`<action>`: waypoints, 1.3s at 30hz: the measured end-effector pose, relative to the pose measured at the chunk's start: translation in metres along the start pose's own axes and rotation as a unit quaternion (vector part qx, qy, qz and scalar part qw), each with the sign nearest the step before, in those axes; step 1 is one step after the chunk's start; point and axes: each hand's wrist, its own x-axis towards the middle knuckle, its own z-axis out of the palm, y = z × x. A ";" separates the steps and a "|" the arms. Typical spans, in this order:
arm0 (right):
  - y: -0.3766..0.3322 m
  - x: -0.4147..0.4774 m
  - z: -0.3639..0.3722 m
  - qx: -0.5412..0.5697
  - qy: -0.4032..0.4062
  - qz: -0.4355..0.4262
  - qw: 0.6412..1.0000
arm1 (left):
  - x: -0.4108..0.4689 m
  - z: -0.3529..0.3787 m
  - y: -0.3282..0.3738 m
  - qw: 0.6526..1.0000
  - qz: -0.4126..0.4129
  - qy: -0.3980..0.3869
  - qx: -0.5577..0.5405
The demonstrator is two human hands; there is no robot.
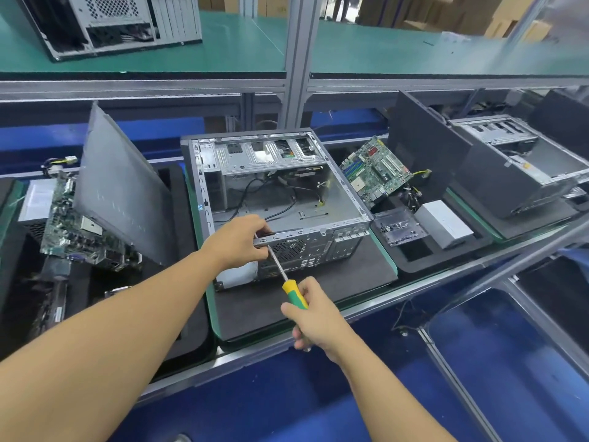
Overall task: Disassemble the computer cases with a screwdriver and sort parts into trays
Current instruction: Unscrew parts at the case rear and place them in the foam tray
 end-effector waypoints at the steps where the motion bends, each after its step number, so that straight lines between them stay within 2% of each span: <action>1: -0.003 0.000 -0.001 0.025 -0.029 0.030 0.999 | 0.000 0.000 0.000 1.000 0.000 0.000 0.000; 4: -0.013 0.001 -0.006 0.133 -0.110 0.111 0.979 | 0.000 0.001 -0.002 1.000 -0.001 0.000 -0.002; 7: -0.014 0.000 -0.010 0.148 -0.141 0.132 0.970 | 0.000 0.002 -0.002 1.000 -0.003 0.005 -0.002; 12: -0.008 0.000 -0.005 0.061 -0.100 0.010 0.993 | 0.000 0.002 -0.002 1.000 -0.001 0.009 0.001; 18: -0.003 -0.001 0.007 0.112 -0.090 0.062 0.988 | 0.000 0.003 -0.003 1.000 0.006 0.008 0.008; 23: -0.013 0.001 0.002 0.177 -0.119 0.111 0.971 | 0.000 0.002 -0.005 0.999 0.027 0.003 0.016; 29: -0.005 0.001 0.003 0.169 -0.096 0.071 0.978 | -0.001 0.001 -0.008 0.999 0.046 -0.024 0.012; 33: -0.002 0.003 0.003 0.161 -0.081 0.043 0.983 | -0.005 0.002 -0.008 0.998 0.062 -0.015 -0.009; 39: 0.004 0.005 0.003 0.146 -0.055 0.041 0.987 | -0.007 0.007 -0.011 0.994 0.092 -0.022 0.045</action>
